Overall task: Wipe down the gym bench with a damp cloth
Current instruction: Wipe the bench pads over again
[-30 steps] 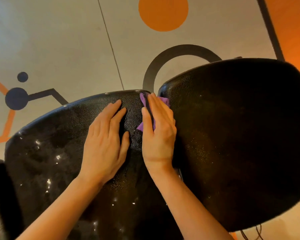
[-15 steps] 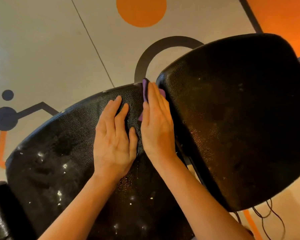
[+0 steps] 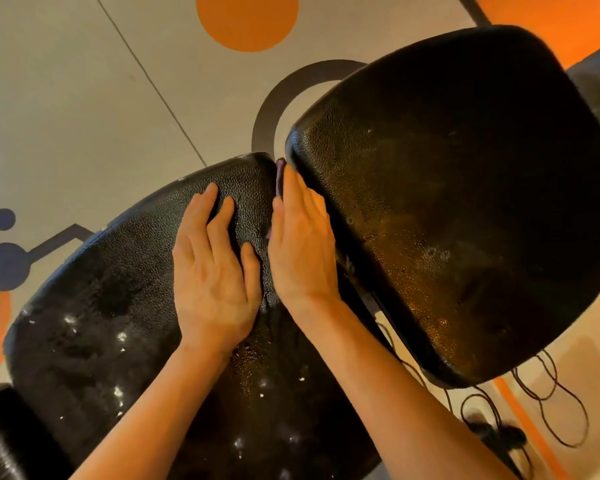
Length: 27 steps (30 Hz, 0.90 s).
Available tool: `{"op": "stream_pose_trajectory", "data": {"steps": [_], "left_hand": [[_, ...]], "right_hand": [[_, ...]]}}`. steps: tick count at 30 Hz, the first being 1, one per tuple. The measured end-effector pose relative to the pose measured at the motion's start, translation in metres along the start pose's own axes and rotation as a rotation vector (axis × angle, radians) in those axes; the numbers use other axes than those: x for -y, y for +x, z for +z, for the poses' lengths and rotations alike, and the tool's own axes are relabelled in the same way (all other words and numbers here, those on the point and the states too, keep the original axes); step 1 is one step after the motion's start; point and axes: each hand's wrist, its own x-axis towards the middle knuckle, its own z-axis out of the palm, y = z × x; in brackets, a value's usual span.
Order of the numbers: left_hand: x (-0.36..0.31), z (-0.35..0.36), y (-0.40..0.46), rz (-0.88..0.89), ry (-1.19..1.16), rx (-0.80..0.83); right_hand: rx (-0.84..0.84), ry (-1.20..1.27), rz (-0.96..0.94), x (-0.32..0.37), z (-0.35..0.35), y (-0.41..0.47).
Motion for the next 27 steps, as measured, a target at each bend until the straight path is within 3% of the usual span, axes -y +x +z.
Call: {"op": "stream_pose_trajectory", "data": {"steps": [9,18,20,24,27], "left_hand": [[-0.001,0.000,-0.001,0.007,0.027,-0.001],[-0.002,0.001,-0.002,0.020,0.042,-0.022],[-0.001,0.002,-0.001,0.033,0.045,-0.028],[-0.001,0.001,-0.002,0.036,0.042,-0.019],[-0.002,0.000,-0.002,0.043,0.048,-0.031]], "right_hand": [[0.032,-0.019,0.062,-0.076,-0.050,-0.135],[0.020,-0.008,-0.011,-0.002,0.004,0.002],[0.092,-0.027,-0.039,-0.030,-0.016,-0.039],[0.119,-0.003,0.079,-0.084,-0.071,-0.148],[0.077,0.018,0.068,-0.081,-0.062,-0.141]]}}
